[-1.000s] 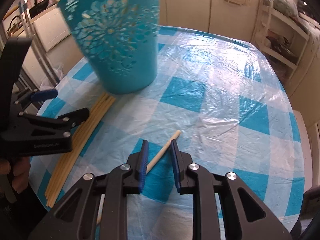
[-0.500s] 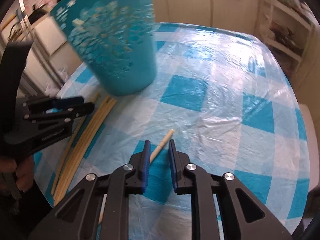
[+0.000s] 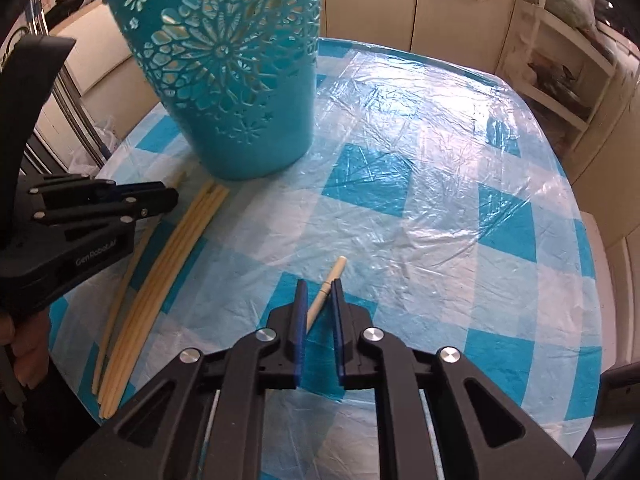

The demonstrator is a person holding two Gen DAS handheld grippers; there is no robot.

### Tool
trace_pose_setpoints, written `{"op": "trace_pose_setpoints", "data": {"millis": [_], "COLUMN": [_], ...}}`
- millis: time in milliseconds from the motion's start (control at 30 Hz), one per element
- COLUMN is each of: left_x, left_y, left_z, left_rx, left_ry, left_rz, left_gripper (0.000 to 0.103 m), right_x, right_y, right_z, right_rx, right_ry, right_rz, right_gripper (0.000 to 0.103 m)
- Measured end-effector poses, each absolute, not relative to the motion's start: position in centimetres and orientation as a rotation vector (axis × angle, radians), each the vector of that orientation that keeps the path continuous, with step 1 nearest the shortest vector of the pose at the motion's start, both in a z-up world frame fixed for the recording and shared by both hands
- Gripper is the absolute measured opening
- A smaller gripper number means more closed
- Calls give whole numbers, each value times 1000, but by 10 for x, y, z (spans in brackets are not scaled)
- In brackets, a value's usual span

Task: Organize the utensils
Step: 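Close the right tool on the loose chopstick while the left tool grasps one from the bundle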

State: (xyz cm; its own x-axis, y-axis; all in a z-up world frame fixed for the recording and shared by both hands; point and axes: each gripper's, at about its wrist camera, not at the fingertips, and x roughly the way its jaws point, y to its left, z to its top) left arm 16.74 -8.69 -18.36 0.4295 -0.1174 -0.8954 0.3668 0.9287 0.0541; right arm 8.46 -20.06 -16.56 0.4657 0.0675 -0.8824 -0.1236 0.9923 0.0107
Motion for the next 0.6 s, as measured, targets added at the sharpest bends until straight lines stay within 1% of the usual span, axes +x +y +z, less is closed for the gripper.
{"op": "trace_pose_setpoints", "data": {"millis": [33,100,200,600], "left_x": [167,169,168,143], "left_y": [-86,-79,-67,-45], "left_z": [-183,-185,-181,-131], "left_rx": [248,239,212,123], "left_ry": [1088,1082,1048,904], "left_rz": [-314,-313,-315,-391], "left_gripper": [7,5,5,5], "right_x": [84,84,86,82], "right_y": [-197,-197,-207,-201], "right_z": [-165,-164,-166,-167], "right_rx": [-87,-90,-48,-135], "right_ry": [1080,1083,1083,1060], "right_rz": [131,124,93,101], "right_gripper": [10,6,6,6]}}
